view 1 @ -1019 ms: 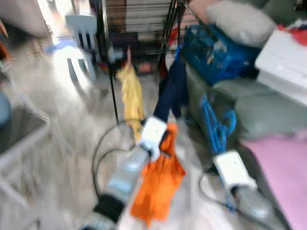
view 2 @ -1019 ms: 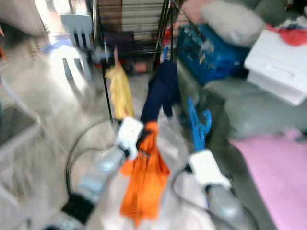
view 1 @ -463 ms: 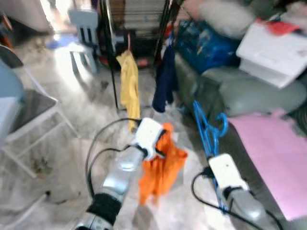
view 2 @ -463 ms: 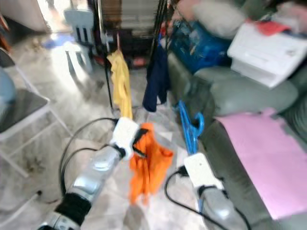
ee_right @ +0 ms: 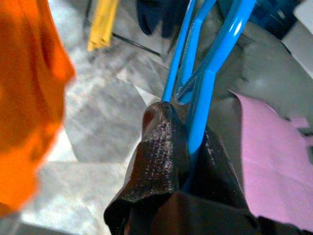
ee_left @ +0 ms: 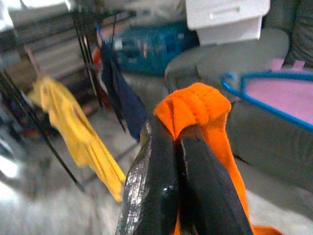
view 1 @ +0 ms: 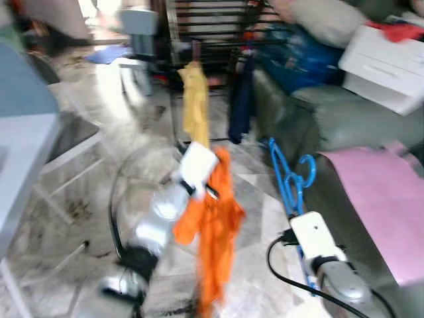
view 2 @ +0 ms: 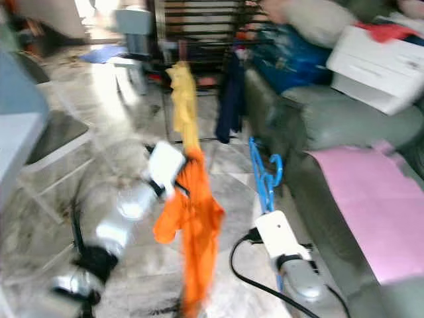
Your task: Hang hanger
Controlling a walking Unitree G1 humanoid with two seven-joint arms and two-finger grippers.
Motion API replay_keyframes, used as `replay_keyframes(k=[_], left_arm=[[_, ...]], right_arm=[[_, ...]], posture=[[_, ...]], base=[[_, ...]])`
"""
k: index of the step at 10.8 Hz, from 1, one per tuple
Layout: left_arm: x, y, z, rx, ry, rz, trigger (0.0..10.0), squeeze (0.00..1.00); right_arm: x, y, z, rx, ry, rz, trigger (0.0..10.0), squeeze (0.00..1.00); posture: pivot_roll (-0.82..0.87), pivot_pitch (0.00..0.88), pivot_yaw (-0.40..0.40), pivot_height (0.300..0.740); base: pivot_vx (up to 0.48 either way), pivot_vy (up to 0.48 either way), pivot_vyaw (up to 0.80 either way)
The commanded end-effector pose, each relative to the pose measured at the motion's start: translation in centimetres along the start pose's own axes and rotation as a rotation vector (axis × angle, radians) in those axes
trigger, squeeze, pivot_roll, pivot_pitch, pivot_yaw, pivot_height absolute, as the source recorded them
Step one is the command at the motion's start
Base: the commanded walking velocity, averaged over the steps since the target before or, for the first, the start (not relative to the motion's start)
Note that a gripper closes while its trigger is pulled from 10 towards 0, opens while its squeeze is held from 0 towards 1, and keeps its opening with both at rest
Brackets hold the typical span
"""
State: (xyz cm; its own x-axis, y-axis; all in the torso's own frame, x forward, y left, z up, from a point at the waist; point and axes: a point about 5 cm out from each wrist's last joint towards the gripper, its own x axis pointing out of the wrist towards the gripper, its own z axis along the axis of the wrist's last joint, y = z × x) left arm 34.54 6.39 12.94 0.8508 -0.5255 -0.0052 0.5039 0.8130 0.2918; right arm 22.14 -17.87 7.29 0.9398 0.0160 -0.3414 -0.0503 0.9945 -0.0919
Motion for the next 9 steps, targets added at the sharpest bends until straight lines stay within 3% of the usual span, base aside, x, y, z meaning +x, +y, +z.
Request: replay_keyframes(k=[1,4,6,7,9], left_arm=[[0.6,0.2,1.0,0.072,-0.044,-0.001,10.0,0.00],[1.3,1.7,1.6,0.204,-0.069,0.036,10.0,0.00],[1.2,2.1,2.1,0.359,-0.138,0.013,10.0,0.00],[1.0,2.2,2.5,0.470,-0.181,-0.003,10.0,0.00],[0.8,2.2,3.1,0.504,-0.254,-0.039,10.0,0.00]], right_arm=[[-0.5,-0.5,0.7,-0.011,-0.023,0.014,10.0,0.00],[-3.2,-1.6,1.4,-0.071,-0.021,0.221,10.0,0.00],[-6.2,-1.6,1.9,-0.125,0.006,0.433,10.0,0.00],[-7.1,-2.0,1.9,-0.142,0.029,0.479,10.0,0.00],[-7.7,-2.9,2.1,-0.158,0.048,0.510,10.0,0.00]], posture=[[-0.03,0.000,0.003,0.740],[-0.04,0.000,0.013,0.740],[-0.04,0.000,0.014,0.740],[-0.04,0.000,0.013,0.740],[-0.04,0.000,0.011,0.740]], base=[[0.000,0.000,0.00],[0.000,0.000,0.00],[0.000,0.000,0.00],[0.000,0.000,0.00],[0.000,0.000,0.00]])
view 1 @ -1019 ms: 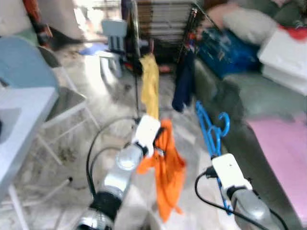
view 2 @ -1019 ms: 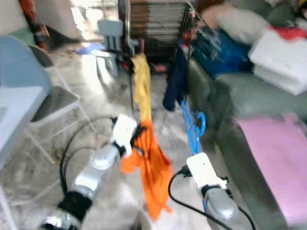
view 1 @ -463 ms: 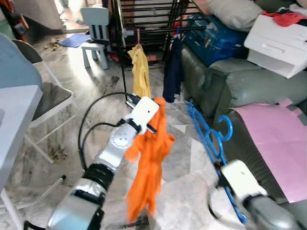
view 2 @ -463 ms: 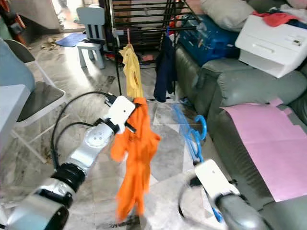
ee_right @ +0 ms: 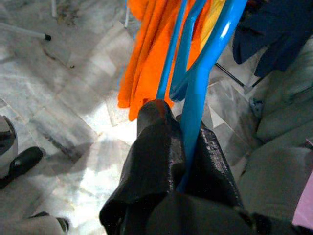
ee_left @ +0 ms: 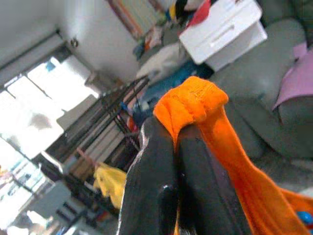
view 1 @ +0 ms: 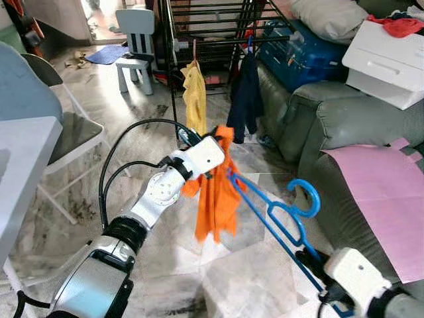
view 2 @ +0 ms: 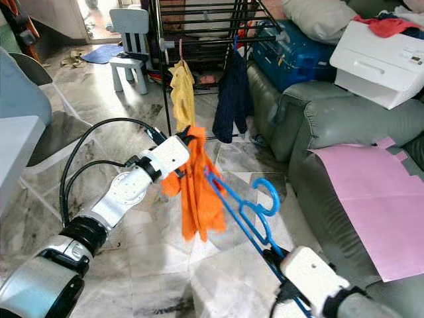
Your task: Hang hanger
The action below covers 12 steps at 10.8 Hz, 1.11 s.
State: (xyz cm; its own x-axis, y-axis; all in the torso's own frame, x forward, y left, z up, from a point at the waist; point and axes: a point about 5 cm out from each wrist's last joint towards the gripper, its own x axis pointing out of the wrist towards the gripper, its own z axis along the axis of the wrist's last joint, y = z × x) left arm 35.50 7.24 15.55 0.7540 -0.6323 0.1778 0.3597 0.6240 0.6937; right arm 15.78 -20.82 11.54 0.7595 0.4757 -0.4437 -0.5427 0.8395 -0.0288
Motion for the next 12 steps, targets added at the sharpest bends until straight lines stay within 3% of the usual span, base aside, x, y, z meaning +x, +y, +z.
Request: replay_keyframes(k=[1,4,5,8,11,12], left_arm=[[0.7,0.8,1.1,0.032,-0.070,-0.008,10.0,0.00],[0.6,1.0,1.8,-0.013,-0.157,0.003,10.0,0.00],[0.5,0.9,2.3,-0.031,-0.203,-0.011,10.0,0.00],[0.0,-0.1,5.0,-0.086,-0.384,-0.073,10.0,0.00],[-0.3,-0.6,5.5,-0.123,-0.398,-0.088,10.0,0.00],[-0.4,-0.8,5.5,-0.134,-0.397,-0.097,10.0,0.00]], right_arm=[[-0.3,-0.2,0.8,-0.019,-0.017,0.016,10.0,0.00],[0.1,0.0,-0.1,0.014,0.010,0.022,10.0,0.00],[0.4,-0.5,-0.8,0.076,0.013,-0.024,10.0,0.00],[1.5,-2.8,-3.3,0.335,0.016,-0.197,10.0,0.00],[1.7,-5.8,-3.5,0.490,-0.034,-0.387,10.0,0.00],[1.4,-6.4,-3.4,0.495,-0.055,-0.419,10.0,0.00]], posture=[[-0.03,0.000,0.011,0.740],[-0.03,0.000,0.010,0.740],[-0.04,0.000,0.009,0.740],[-0.02,0.000,-0.004,0.740],[-0.02,0.000,-0.014,0.740],[-0.02,0.000,-0.014,0.740]], base=[[0.000,0.000,0.00],[0.000,0.000,0.00],[0.000,0.000,0.00],[0.000,0.000,0.00],[0.000,0.000,0.00],[0.000,0.000,0.00]])
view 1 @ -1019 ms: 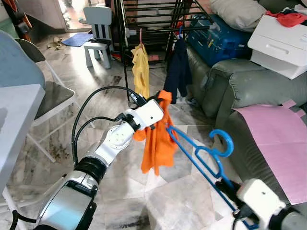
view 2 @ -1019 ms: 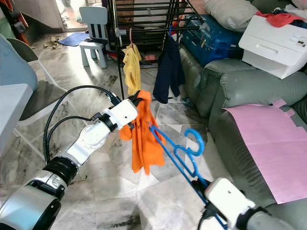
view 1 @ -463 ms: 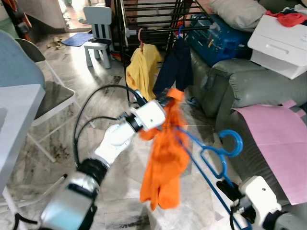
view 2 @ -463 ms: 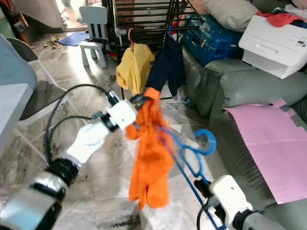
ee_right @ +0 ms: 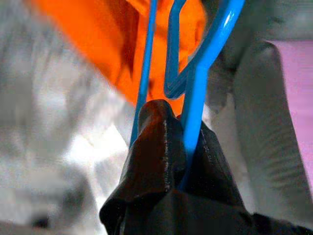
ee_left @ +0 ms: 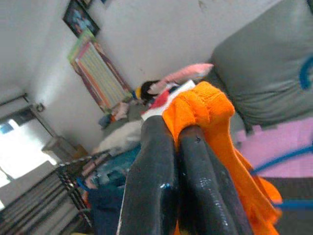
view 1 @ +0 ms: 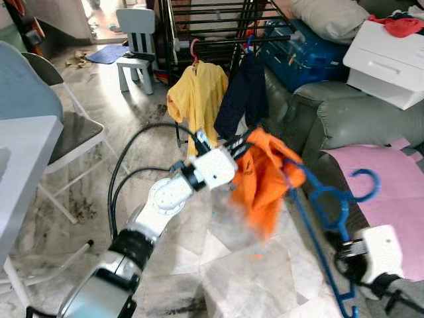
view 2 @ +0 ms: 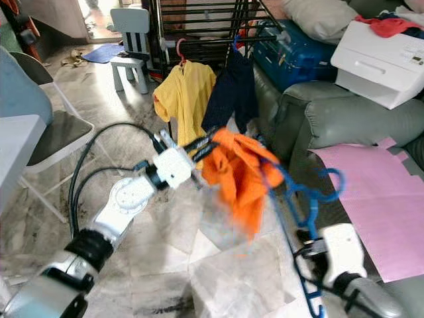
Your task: Hang hanger
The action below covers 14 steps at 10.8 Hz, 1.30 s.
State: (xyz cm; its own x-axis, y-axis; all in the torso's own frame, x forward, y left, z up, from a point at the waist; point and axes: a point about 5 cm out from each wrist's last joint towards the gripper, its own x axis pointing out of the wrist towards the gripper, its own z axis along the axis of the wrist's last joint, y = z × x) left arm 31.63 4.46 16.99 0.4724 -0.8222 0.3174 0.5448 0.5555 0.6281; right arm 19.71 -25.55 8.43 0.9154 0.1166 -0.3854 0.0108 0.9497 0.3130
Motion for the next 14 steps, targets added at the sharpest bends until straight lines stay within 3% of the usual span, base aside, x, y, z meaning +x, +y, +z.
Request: replay_keyframes(k=[1,2,4,5,6,7,9,12,13,14], left_arm=[[0.6,-0.4,1.1,-0.001,-0.057,-0.027,10.0,0.00],[0.7,-2.3,0.8,-0.036,-0.036,-0.107,10.0,0.00],[0.8,-3.3,0.4,-0.045,0.013,-0.135,10.0,0.00],[0.9,-3.1,0.7,-0.068,-0.012,-0.123,10.0,0.00],[0.9,-3.0,1.0,-0.097,-0.029,-0.118,10.0,0.00],[0.9,-3.6,1.7,-0.118,-0.070,-0.148,10.0,0.00],[0.8,-4.2,2.3,-0.140,-0.101,-0.170,10.0,0.00],[0.3,-5.3,2.3,-0.194,-0.081,-0.241,10.0,0.00],[0.1,-5.6,2.0,-0.199,-0.056,-0.260,10.0,0.00],[0.1,-6.0,1.5,-0.193,-0.020,-0.288,10.0,0.00]], right_arm=[[-0.1,-0.8,1.3,0.072,-0.066,-0.063,10.0,0.00],[0.8,1.5,5.0,0.302,-0.266,0.032,10.0,0.00],[1.4,6.7,6.2,0.280,-0.283,0.247,10.0,0.00],[1.6,7.7,5.8,0.248,-0.260,0.262,10.0,0.00],[2.3,5.7,5.6,0.312,-0.261,0.117,10.0,0.00],[3.3,0.7,6.4,0.474,-0.347,-0.191,10.0,0.00],[4.0,-0.9,8.2,0.563,-0.423,-0.266,10.0,0.00],[4.3,-0.9,11.3,0.595,-0.531,-0.249,10.0,0.00],[4.7,0.6,12.6,0.588,-0.544,-0.167,10.0,0.00],[4.7,4.8,14.0,0.503,-0.520,0.055,10.0,0.00]], posture=[[-0.03,0.000,-0.011,0.740],[-0.03,0.000,-0.007,0.740],[-0.03,0.000,-0.011,0.740],[-0.04,0.000,-0.014,0.740],[-0.04,0.000,-0.015,0.740],[-0.03,0.000,-0.018,0.740],[-0.03,0.000,-0.021,0.740],[-0.02,0.000,-0.034,0.740],[-0.03,0.000,-0.034,0.740],[-0.03,0.000,-0.036,0.740]], base=[[0.000,0.000,0.00],[0.000,0.000,0.00],[0.000,0.000,0.00],[0.000,0.000,0.00],[0.000,0.000,0.00],[0.000,0.000,0.00],[0.000,0.000,0.00],[0.000,0.000,0.00],[0.000,0.000,0.00],[0.000,0.000,0.00]])
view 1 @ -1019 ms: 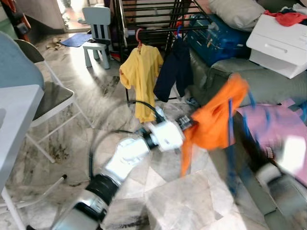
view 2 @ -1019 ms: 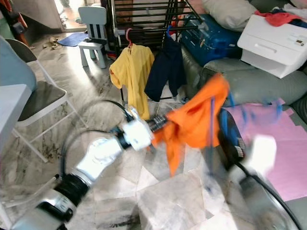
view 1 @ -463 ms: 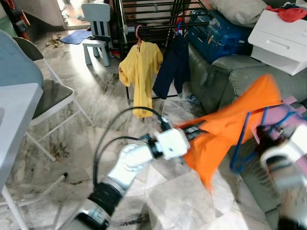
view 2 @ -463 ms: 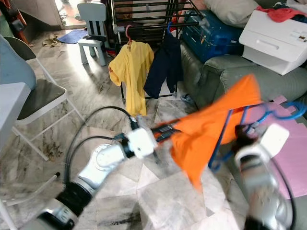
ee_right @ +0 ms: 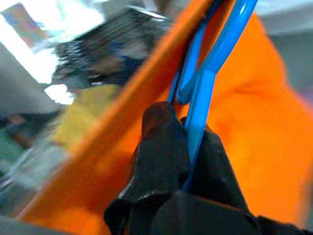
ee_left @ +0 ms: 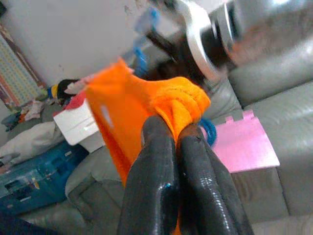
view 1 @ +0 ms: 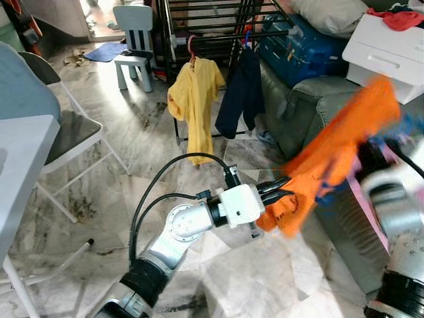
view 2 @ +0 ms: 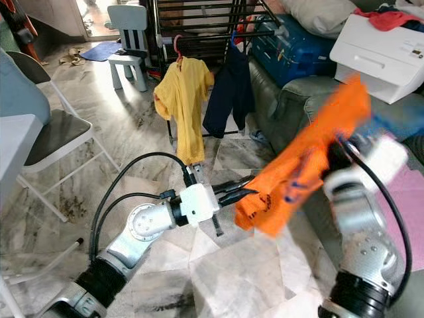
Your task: Hang hanger
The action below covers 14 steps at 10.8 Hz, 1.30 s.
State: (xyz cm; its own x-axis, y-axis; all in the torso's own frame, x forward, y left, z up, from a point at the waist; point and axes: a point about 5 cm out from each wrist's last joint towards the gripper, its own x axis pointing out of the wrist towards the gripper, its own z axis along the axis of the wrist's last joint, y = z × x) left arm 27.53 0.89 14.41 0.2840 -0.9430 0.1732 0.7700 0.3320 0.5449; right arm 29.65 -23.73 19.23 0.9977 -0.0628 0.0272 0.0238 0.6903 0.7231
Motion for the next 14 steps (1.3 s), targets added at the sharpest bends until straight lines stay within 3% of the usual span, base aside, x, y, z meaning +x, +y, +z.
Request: replay_keyframes(k=[1,4,5,6,7,8,9,10,11,14], left_arm=[[-0.2,-0.5,-0.7,0.006,0.052,-0.044,10.0,0.00],[-0.6,-1.4,-1.7,0.019,0.108,-0.092,10.0,0.00],[-0.6,-1.3,-1.7,0.013,0.106,-0.092,10.0,0.00],[-0.5,-1.4,-1.7,0.007,0.107,-0.100,10.0,0.00],[-0.4,-1.5,-1.7,0.010,0.107,-0.103,10.0,0.00],[-0.2,-1.6,-1.7,0.013,0.107,-0.106,10.0,0.00],[-0.1,-1.6,-1.7,0.013,0.106,-0.107,10.0,0.00],[-0.1,-1.5,-1.8,-0.011,0.112,-0.091,10.0,0.00],[-0.3,-1.8,-2.0,-0.056,0.120,-0.092,10.0,1.00],[0.2,-2.4,-2.2,-0.070,0.127,-0.120,10.0,1.00]], right_arm=[[-0.5,3.2,0.3,-0.076,0.004,0.168,10.0,0.00],[-0.8,4.1,2.2,0.017,-0.122,0.205,10.0,0.00],[-0.3,3.5,3.3,0.035,-0.216,0.127,10.0,0.00],[0.2,2.6,4.9,-0.013,-0.313,0.038,10.0,0.00],[0.8,2.6,5.6,0.004,-0.348,0.007,10.0,0.00],[1.9,4.5,4.4,-0.065,-0.268,0.074,10.0,0.00],[2.1,5.3,3.2,-0.130,-0.213,0.107,10.0,0.00],[1.5,5.6,0.3,-0.359,-0.125,0.143,10.0,0.00],[0.7,4.8,-1.4,-0.531,-0.077,0.154,10.0,0.00],[-1.0,4.2,-3.6,-0.628,-0.047,0.221,10.0,0.00]], posture=[[-0.03,0.000,-0.038,0.740],[-0.04,0.000,-0.035,0.740],[-0.04,0.000,-0.032,0.740],[-0.04,0.000,-0.030,0.740],[-0.05,0.000,-0.027,0.740],[-0.05,0.000,-0.028,0.740],[-0.04,0.000,-0.032,0.740],[-0.04,0.000,-0.041,0.740],[-0.04,0.000,-0.043,0.740],[-0.06,0.000,-0.035,0.740]], base=[[0.000,0.000,0.00],[0.000,0.000,0.00],[0.000,0.000,0.00],[0.000,0.000,0.00],[0.000,0.000,0.00],[0.000,0.000,0.00],[0.000,0.000,0.00],[0.000,0.000,0.00],[0.000,0.000,0.00],[0.000,0.000,0.00]])
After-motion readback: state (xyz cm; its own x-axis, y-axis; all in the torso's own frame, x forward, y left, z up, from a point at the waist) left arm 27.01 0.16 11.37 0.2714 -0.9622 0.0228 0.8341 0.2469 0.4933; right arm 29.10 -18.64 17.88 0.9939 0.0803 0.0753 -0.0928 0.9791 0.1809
